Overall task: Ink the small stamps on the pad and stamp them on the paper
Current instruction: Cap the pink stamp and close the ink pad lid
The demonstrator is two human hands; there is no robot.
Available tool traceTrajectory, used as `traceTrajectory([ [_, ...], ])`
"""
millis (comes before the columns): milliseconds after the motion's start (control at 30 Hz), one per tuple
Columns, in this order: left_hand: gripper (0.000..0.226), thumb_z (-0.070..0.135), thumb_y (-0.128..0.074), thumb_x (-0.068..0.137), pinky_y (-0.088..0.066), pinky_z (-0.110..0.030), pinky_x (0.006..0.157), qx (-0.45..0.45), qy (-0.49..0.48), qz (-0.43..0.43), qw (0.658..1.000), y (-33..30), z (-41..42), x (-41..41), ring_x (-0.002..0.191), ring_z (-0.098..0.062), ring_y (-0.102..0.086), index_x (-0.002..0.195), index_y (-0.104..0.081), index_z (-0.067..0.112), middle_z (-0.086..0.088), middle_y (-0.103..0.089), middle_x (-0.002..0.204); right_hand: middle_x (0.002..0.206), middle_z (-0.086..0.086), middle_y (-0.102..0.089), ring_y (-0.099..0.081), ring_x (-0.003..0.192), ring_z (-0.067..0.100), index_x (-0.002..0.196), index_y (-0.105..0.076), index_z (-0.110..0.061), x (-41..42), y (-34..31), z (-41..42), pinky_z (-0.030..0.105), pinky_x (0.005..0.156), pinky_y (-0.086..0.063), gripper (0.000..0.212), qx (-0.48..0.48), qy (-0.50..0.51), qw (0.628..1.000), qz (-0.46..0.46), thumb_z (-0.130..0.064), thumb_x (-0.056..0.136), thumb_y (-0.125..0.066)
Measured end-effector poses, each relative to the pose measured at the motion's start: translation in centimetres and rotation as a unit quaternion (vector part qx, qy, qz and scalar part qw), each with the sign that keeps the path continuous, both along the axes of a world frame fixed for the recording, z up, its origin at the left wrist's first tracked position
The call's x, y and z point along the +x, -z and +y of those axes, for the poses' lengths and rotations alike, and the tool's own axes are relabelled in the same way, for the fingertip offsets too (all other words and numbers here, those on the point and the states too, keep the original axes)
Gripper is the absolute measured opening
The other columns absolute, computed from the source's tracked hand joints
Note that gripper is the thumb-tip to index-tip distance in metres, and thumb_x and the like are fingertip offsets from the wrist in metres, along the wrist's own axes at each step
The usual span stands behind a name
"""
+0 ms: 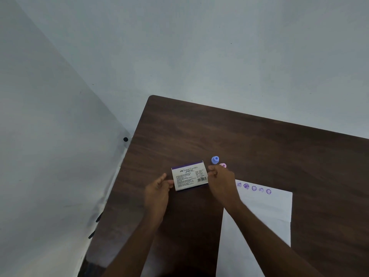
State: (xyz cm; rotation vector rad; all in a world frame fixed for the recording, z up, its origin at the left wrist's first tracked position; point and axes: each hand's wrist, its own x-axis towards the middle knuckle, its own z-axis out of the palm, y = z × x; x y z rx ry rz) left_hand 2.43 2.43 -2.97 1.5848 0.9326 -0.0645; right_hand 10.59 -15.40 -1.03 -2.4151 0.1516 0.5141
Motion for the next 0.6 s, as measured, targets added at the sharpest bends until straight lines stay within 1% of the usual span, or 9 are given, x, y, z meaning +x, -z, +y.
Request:
traceTrajectory([
  [67, 0.037, 0.006, -0.053, 0.092, -0.050, -0.009, 0.060, 0.004, 0.012, 0.013, 1.000, 0.2, 0.0, 0.0, 0.075, 0.007, -0.067, 0.128, -0.056, 0.007, 0.022, -0.072, 0.073, 0.113, 0.015, -0.067, -0.064, 0.099, 0.023, 0.113, -0.061, -0.003, -0.2, 0.4, 0.0, 0.029, 0.086, -0.049, 0.022, -0.014, 0.001, 1.000, 0.022, -0.014, 0.096, -0.051],
  [100, 0.037, 0.008, -0.054, 0.091, -0.050, -0.009, 0.061, 0.004, 0.017, 0.018, 1.000, 0.2, -0.1, 0.0, 0.075, 0.008, -0.067, 0.128, -0.056, 0.008, 0.021, -0.073, 0.075, 0.114, 0.015, -0.067, -0.064, 0.099, 0.023, 0.114, -0.060, -0.004, -0.3, 0.7, 0.0, 0.029, 0.086, -0.049, 0.023, -0.016, -0.002, 1.000, 0.027, -0.015, 0.096, -0.051],
  [167, 0.038, 0.012, -0.056, 0.090, -0.050, -0.014, 0.067, 0.007, 0.024, 0.029, 0.999, 0.4, 0.0, 0.0, 0.078, 0.007, -0.067, 0.127, -0.057, 0.009, 0.012, -0.075, 0.088, 0.116, 0.014, -0.066, -0.064, 0.101, 0.022, 0.117, -0.060, -0.004, -0.5, 1.0, 0.0, 0.030, 0.088, -0.050, 0.026, -0.012, -0.014, 1.000, 0.021, -0.015, 0.095, -0.052],
  [200, 0.038, 0.013, -0.057, 0.089, -0.051, -0.017, 0.070, 0.010, 0.027, 0.032, 0.999, 0.6, 0.0, 0.0, 0.079, 0.006, -0.067, 0.127, -0.058, 0.009, 0.010, -0.076, 0.091, 0.117, 0.014, -0.066, -0.064, 0.101, 0.023, 0.118, -0.060, -0.005, -0.5, 1.0, 0.0, 0.030, 0.088, -0.050, 0.026, -0.010, -0.017, 1.000, 0.016, -0.015, 0.095, -0.053],
  [300, 0.037, 0.012, -0.056, 0.089, -0.051, -0.021, 0.073, 0.017, 0.028, 0.036, 0.999, 1.0, 0.1, 0.1, 0.076, 0.006, -0.068, 0.126, -0.059, 0.009, 0.019, -0.074, 0.078, 0.117, 0.015, -0.067, -0.064, 0.100, 0.024, 0.117, -0.061, -0.003, -0.4, 1.1, 0.0, 0.032, 0.088, -0.052, 0.026, -0.013, -0.028, 0.999, 0.014, -0.014, 0.095, -0.052],
  [333, 0.038, 0.012, -0.056, 0.088, -0.052, -0.022, 0.074, 0.017, 0.027, 0.040, 0.999, 1.1, 0.2, 0.2, 0.075, 0.005, -0.068, 0.126, -0.059, 0.010, 0.020, -0.073, 0.076, 0.117, 0.015, -0.066, -0.064, 0.100, 0.024, 0.117, -0.061, -0.003, -0.3, 1.1, 0.0, 0.032, 0.089, -0.052, 0.026, -0.016, -0.034, 0.999, 0.016, -0.014, 0.095, -0.052],
  [500, 0.038, 0.014, -0.057, 0.087, -0.055, -0.029, 0.081, 0.021, 0.023, 0.057, 0.998, 1.4, 0.4, 0.5, 0.077, 0.003, -0.068, 0.125, -0.060, 0.015, 0.017, -0.074, 0.076, 0.118, 0.014, -0.066, -0.063, 0.102, 0.023, 0.117, -0.060, -0.004, 0.1, 1.4, 0.0, 0.030, 0.089, -0.050, 0.025, -0.021, -0.027, 0.999, 0.026, -0.014, 0.096, -0.051],
  [600, 0.037, 0.015, -0.058, 0.086, -0.055, -0.029, 0.079, 0.029, 0.024, 0.055, 0.998, 1.4, 0.3, 0.4, 0.077, 0.001, -0.068, 0.123, -0.062, 0.017, 0.011, -0.074, 0.081, 0.120, 0.014, -0.065, -0.063, 0.103, 0.023, 0.119, -0.059, -0.004, 0.1, 1.6, 0.0, 0.030, 0.091, -0.049, 0.027, -0.030, -0.037, 0.999, 0.026, -0.015, 0.096, -0.051],
])
